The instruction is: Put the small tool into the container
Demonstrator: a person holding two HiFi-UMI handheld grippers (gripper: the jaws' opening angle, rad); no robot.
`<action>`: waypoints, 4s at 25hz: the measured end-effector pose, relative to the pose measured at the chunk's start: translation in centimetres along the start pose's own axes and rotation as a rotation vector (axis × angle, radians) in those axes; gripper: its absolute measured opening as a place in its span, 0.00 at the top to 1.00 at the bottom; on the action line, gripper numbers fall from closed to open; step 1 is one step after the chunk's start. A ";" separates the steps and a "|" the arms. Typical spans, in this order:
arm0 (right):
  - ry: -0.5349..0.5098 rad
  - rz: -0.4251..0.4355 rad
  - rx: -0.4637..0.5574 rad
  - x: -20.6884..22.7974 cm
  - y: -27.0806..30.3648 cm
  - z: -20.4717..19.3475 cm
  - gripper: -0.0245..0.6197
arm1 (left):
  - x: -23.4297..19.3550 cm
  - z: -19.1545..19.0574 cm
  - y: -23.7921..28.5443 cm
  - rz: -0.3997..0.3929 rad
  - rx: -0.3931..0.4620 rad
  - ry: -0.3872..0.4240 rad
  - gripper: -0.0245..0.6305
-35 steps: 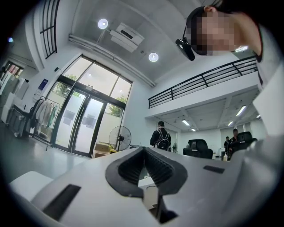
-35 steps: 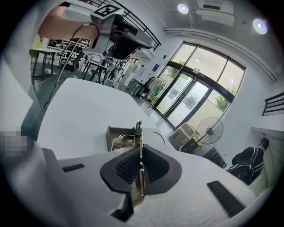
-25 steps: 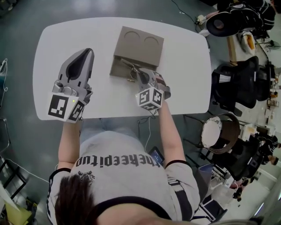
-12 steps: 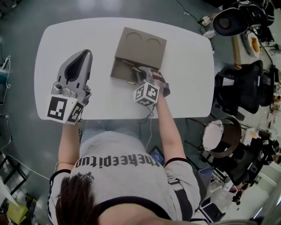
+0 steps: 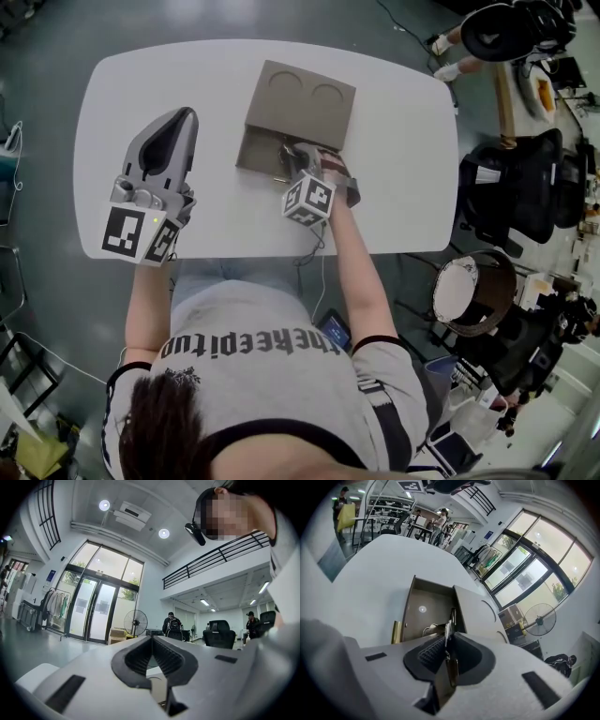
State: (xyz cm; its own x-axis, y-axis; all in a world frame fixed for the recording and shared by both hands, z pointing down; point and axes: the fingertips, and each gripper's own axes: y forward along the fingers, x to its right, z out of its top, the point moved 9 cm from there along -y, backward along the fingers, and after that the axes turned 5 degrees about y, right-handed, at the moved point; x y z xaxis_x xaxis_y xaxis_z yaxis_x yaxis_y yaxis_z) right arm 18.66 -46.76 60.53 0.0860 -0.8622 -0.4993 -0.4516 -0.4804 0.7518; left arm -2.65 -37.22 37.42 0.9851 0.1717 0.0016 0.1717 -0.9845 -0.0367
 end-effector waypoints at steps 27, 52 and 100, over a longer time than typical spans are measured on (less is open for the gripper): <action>0.823 0.017 0.197 0.0 -6.7 1.3 0.96 | -1.7 1.8 -1.5 -0.141 0.052 -0.022 0.94; 1.099 -0.541 0.436 -5.9 -21.2 6.5 0.95 | -2.3 3.7 -7.1 -0.380 0.096 -0.051 0.94; 1.103 -0.983 0.647 -17.2 -34.5 16.1 0.96 | -6.0 5.5 -18.0 -0.480 0.191 -0.068 0.94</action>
State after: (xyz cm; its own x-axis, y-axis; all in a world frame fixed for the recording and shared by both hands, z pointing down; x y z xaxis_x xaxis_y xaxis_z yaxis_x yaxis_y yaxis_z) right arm 18.48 -12.77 36.22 0.9897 -0.1040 0.0985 -0.0944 -0.9907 -0.0980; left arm -11.72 -20.32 32.61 0.7919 0.6106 -0.0017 0.5940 -0.7711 -0.2292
